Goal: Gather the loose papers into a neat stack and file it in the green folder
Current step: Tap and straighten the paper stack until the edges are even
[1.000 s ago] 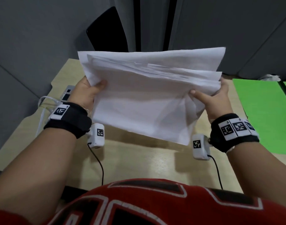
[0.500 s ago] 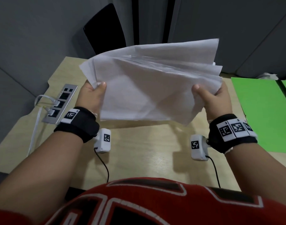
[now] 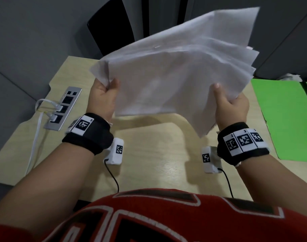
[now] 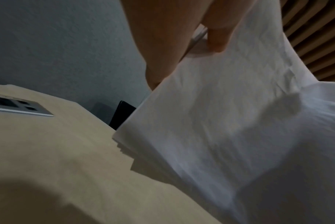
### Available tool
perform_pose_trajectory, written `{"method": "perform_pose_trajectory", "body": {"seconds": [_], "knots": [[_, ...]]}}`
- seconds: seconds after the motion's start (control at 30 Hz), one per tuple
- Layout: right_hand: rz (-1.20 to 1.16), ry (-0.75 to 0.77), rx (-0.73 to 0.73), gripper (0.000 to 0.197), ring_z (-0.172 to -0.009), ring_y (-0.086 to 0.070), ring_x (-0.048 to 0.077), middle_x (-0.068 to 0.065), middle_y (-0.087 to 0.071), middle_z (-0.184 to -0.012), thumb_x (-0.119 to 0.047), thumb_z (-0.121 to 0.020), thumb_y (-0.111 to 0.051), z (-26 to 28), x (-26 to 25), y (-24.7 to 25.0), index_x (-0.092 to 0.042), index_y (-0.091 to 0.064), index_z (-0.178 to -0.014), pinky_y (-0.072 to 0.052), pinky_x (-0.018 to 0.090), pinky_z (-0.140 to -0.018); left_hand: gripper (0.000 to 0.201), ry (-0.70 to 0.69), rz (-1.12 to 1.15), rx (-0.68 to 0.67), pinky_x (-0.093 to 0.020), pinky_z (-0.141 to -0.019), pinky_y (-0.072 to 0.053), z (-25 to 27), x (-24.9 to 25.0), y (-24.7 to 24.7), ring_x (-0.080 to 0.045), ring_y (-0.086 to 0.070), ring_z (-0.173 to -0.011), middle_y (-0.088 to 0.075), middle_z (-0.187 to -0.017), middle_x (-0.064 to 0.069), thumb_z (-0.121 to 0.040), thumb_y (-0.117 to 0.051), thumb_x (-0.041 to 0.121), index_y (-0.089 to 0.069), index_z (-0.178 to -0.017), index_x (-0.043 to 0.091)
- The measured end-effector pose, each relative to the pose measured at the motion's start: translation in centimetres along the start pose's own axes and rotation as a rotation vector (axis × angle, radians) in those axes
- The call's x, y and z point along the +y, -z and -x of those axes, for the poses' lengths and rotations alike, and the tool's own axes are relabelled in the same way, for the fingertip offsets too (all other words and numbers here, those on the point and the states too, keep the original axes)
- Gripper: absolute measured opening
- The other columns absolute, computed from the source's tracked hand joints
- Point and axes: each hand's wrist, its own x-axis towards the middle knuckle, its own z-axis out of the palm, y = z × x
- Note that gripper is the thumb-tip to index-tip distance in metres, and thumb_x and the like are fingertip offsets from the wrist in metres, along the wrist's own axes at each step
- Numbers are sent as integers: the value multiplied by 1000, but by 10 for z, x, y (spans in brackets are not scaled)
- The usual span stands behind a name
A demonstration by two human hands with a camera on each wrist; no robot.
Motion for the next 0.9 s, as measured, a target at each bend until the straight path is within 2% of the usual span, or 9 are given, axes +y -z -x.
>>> {"method": "perform_pose_trajectory", "body": {"seconds": [0.17,0.23,0.3,0.4,0.5,0.57,0.63,0.77,0.9], "knots": [[94,-29,-153,28,-86,-67,10,-1,-69,-99,-15,-81,-73,-2,27,11,-19,-64,-107,-56,17,-71,42,78,-149,-53,-16,-77,-55,-1,-22,14,3,-67,-92,-68,-109,-1,-84,-66,1,-54,-124,4],[232,-87,-265,26,-88,-64,19,3,-68,-97,-7,-81,-70,-2,44,15,-21,-62,-102,-58,32,-81,46,157,-261,-71,-8,-67,-51,3,-38,16,4,-65,-90,-66,-112,-4,-83,-67,0,-53,-126,5],[329,-101,-296,22,-87,-63,21,3,-68,-92,-5,-83,-65,0,53,16,-25,-62,-92,-55,44,-87,40,198,-323,-71,-13,-67,-47,5,-47,15,-11,-62,-96,-62,-110,-1,-86,-63,3,-52,-125,5],[263,-49,-212,21,-73,-62,5,-12,-68,-76,-7,-86,-63,0,50,14,-27,-61,-81,-53,32,-73,31,182,-286,-32,-5,-60,-44,1,-44,12,-1,-60,-82,-62,-94,9,-90,-60,7,-55,-121,7],[75,-7,-133,26,-77,-63,-6,-13,-69,-88,-8,-82,-71,0,38,10,-22,-61,-100,-50,14,-70,38,99,-173,38,-8,-71,-49,-10,-35,18,5,-66,-86,-68,-98,5,-83,-70,10,-58,-118,2],[85,-1,-125,47,-91,-64,4,-5,-67,-105,-15,-75,-78,-3,36,10,-21,-56,-116,-52,16,-76,47,72,-160,10,-17,-80,-52,-13,-34,22,-7,-65,-97,-67,-107,-2,-75,-76,12,-57,-117,5],[156,-22,-151,47,-93,-63,10,-4,-66,-106,-20,-74,-79,-5,36,10,-25,-56,-115,-51,18,-76,45,85,-201,-15,-16,-78,-50,-12,-36,20,-4,-61,-92,-63,-103,2,-75,-76,9,-55,-114,10],[53,-34,-161,21,-72,-63,-10,-10,-68,-87,-8,-82,-71,-8,27,5,-13,-65,-102,-49,13,-67,26,63,-222,3,-20,-78,-48,-15,-35,18,-3,-62,-88,-66,-97,7,-82,-71,15,-63,-107,15],[-86,51,-167,43,-97,-65,8,1,-65,-108,-7,-77,-74,-8,20,6,-30,-53,-107,-54,19,-80,37,76,-154,-27,-15,-74,-51,-16,-32,20,-2,-62,-90,-63,-100,10,-77,-76,10,-56,-102,29]]}}
